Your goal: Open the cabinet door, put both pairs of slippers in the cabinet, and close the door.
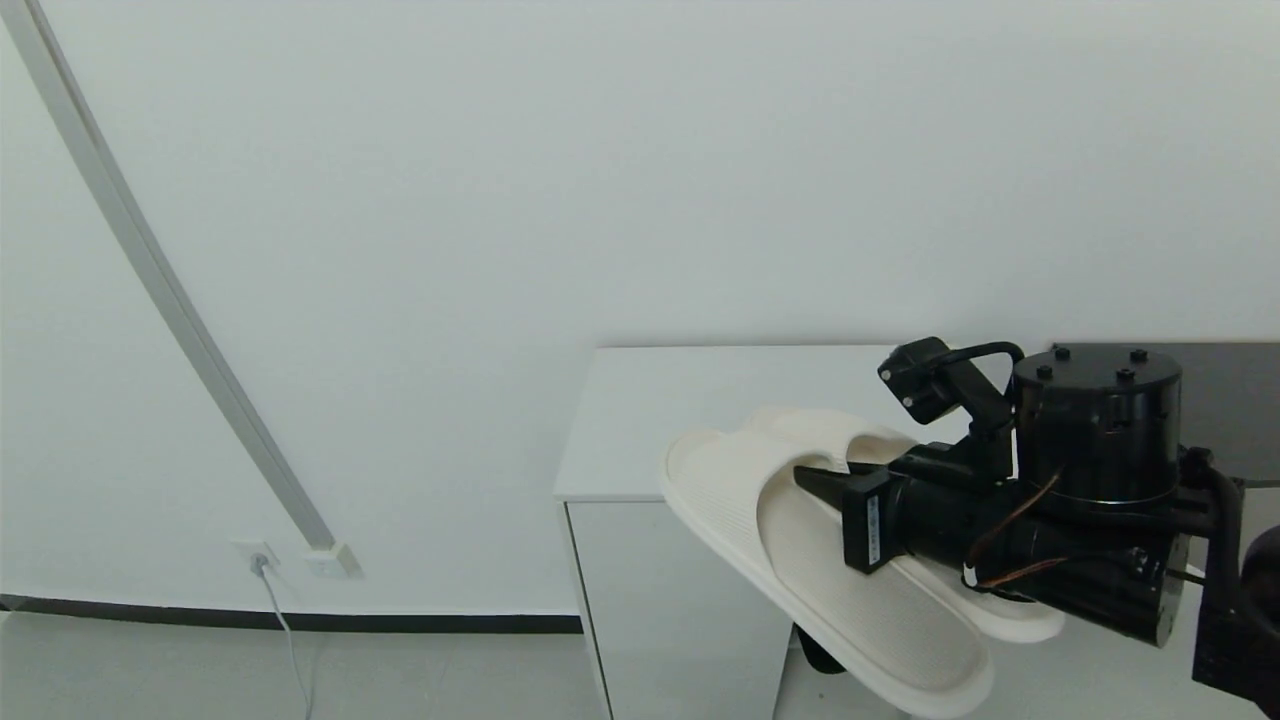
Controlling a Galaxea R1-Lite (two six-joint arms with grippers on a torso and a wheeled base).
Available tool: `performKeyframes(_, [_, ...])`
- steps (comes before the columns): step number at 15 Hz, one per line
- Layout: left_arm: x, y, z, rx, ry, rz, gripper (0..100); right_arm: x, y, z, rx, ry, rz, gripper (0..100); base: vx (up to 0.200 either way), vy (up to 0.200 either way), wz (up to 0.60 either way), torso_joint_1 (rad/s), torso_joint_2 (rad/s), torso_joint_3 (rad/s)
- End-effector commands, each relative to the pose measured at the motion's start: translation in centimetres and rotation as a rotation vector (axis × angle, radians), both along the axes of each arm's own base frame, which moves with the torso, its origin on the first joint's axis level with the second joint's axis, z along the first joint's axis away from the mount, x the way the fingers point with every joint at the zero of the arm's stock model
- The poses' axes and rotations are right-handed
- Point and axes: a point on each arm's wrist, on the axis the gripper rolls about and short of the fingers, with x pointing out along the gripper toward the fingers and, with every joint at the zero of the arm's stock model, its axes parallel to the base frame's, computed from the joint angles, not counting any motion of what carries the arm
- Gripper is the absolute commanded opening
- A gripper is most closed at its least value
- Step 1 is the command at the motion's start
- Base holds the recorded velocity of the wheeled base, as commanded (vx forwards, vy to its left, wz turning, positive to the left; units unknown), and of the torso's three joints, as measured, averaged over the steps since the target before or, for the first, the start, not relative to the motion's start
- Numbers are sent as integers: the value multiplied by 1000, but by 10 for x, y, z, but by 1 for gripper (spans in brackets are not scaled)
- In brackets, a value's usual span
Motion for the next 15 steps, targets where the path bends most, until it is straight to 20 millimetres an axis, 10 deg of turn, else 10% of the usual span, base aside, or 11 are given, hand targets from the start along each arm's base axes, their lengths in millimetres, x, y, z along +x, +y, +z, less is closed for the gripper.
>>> performKeyframes(1, [0,0,0,-1,1,1,0,-2,0,-1,-2,2,5,0,0,0,0,0,0,0])
performKeyframes(15, [0,0,0,-3,1,4,0,-4,4,-8,-33,8,25,0,0,-43,0,0,0,0])
